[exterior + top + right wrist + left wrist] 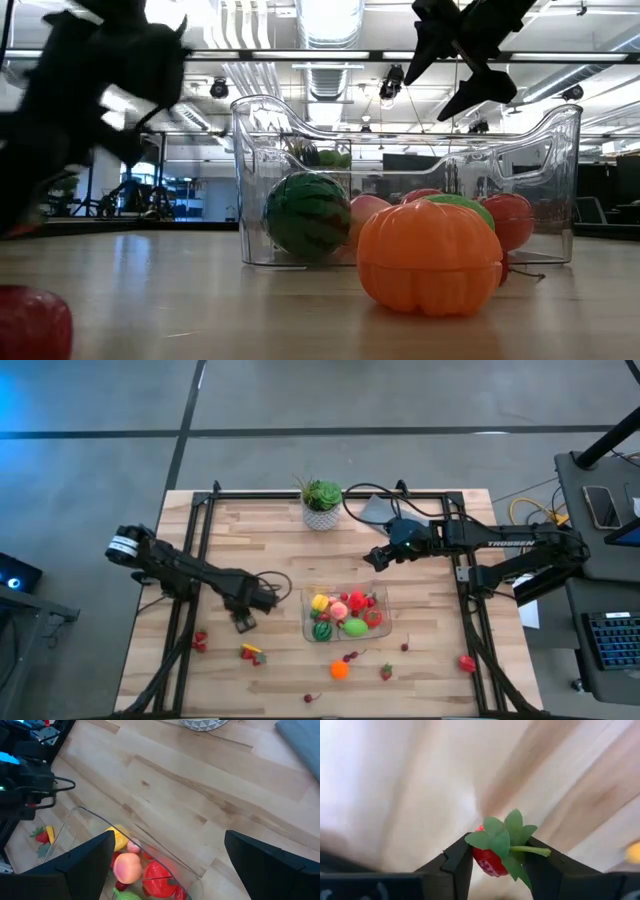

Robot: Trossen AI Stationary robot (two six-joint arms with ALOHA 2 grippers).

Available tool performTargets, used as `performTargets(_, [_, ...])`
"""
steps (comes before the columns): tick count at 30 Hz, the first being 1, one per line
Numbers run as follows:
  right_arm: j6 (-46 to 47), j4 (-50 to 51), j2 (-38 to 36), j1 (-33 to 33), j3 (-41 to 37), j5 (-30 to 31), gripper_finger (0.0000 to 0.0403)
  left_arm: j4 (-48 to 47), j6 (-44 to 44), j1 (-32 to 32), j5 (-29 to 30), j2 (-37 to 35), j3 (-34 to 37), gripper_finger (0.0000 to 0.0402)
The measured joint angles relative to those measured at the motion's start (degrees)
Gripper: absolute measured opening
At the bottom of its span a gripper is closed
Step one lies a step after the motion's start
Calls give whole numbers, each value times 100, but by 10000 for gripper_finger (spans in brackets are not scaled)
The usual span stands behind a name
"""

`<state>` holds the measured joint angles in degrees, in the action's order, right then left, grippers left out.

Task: Pick and placing Produce into tupperware
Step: Put the strawberry into the transparent bin

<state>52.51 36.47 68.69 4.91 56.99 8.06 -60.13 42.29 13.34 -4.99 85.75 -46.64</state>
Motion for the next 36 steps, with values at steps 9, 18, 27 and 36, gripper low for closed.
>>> performTargets(9, [472, 103, 0, -241, 0, -55, 368, 299, -2214, -128, 3048, -269, -1692, 136])
performTargets(18, [2414, 1669, -2, -923, 0, 610, 368, 2618, -5138, -436, 2182, -425, -2054, 136])
performTargets(27, [4387, 2602, -7, -1508, 0, 1064, 368, 2810, -5074, -649, 126, 81, -1998, 137])
performTargets(36, [4839, 2570, -7, -1781, 0, 1088, 368, 3662, -5125, -618, -219, 559, -1989, 137])
